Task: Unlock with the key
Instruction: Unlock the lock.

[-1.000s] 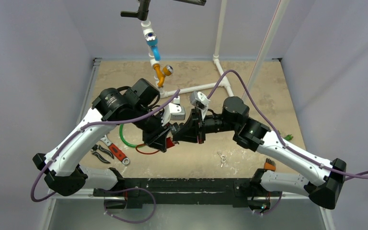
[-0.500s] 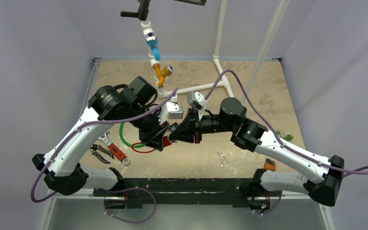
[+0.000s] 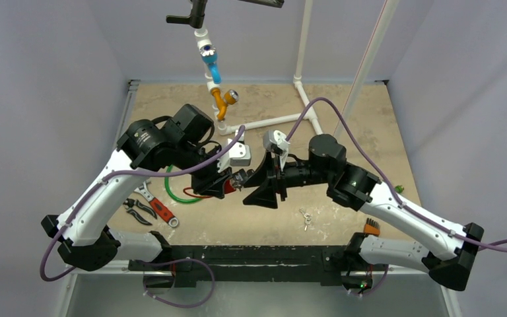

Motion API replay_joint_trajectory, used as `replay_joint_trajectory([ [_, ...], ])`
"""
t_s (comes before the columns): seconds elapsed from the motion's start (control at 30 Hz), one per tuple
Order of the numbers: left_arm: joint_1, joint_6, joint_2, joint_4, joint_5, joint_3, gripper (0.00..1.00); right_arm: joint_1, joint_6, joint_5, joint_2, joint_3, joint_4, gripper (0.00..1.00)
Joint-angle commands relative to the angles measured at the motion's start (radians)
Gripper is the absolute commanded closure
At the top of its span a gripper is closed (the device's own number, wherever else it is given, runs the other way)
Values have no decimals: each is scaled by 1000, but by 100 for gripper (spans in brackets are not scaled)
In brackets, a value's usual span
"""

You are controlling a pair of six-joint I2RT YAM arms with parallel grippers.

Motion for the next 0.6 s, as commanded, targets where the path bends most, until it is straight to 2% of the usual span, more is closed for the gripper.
replay_joint_trajectory([
  [0.0,-12,64,-27,4,-45,-7,100,-5,-48,76,-52,51,-18,48],
  [0.13,-30,41,-31,31,-42,-9,100,-5,-42,154,-55,37,40,50],
  [0.27,-33,23,-24,44,-23,8,100,-5,-29,146,-34,33,99,52],
  [0.47,-32,3,-27,54,-2,11,100,-5,-17,100,6,48,114,66],
  [0.57,-33,-1,-31,60,3,2,100,-6,-9,82,13,44,121,68],
])
